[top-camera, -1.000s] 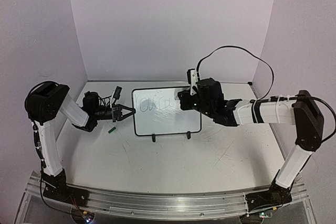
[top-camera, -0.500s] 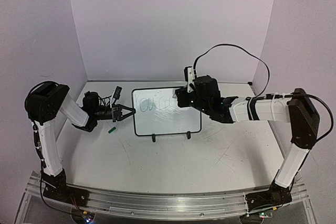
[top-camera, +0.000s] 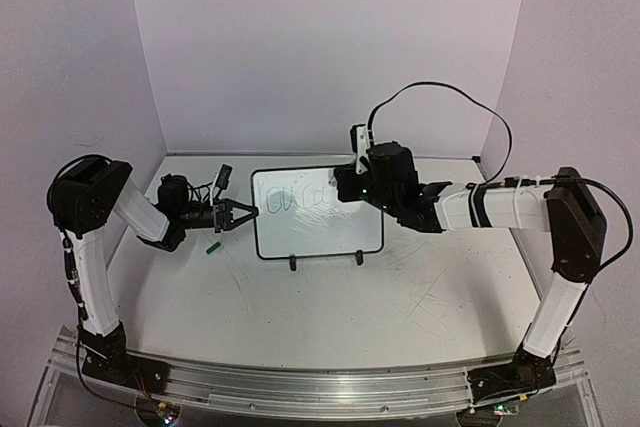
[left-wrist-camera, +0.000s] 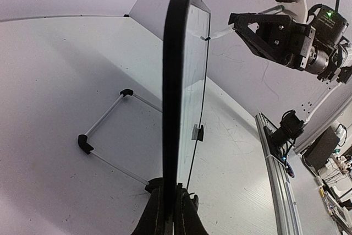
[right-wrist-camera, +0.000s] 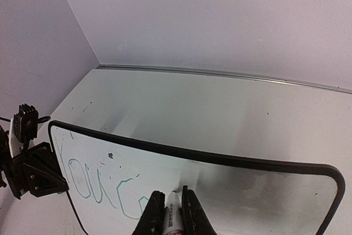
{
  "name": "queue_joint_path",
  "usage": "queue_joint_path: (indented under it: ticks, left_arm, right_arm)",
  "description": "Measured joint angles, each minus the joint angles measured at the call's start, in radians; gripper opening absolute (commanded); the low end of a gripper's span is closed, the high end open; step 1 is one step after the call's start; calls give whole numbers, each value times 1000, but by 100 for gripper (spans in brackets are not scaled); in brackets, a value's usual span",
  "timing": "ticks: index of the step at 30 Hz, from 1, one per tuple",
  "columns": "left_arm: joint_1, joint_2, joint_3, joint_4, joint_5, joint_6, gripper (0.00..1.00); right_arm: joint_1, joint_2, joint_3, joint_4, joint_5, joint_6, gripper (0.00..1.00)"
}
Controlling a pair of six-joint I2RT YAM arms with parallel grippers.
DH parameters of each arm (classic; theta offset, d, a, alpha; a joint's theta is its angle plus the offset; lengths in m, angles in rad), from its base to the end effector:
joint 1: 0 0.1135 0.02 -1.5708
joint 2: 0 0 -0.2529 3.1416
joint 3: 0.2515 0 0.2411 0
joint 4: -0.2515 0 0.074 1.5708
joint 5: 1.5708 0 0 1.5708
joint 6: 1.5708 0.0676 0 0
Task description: Write a sentence on the whiteboard
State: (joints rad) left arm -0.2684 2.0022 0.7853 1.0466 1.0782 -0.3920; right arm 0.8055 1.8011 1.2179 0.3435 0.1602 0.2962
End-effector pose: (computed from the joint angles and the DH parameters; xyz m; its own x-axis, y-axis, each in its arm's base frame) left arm 0.3384 -0.1549 0.1270 -0.5188 -0.0447 -0.8537 0.8272 0.2257 -0.5145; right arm 0.3143 0.3116 0.2478 -0.3338 0.0685 -0.9402 -0.5303 0.8110 0.2473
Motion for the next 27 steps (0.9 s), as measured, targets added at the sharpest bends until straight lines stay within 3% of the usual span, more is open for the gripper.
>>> queue_joint_path:
  ticks: [27]
  left_arm:
    - [0, 0, 0, -2, 0, 0, 0]
  right_arm:
    - [19, 0, -87, 1, -20, 47, 0]
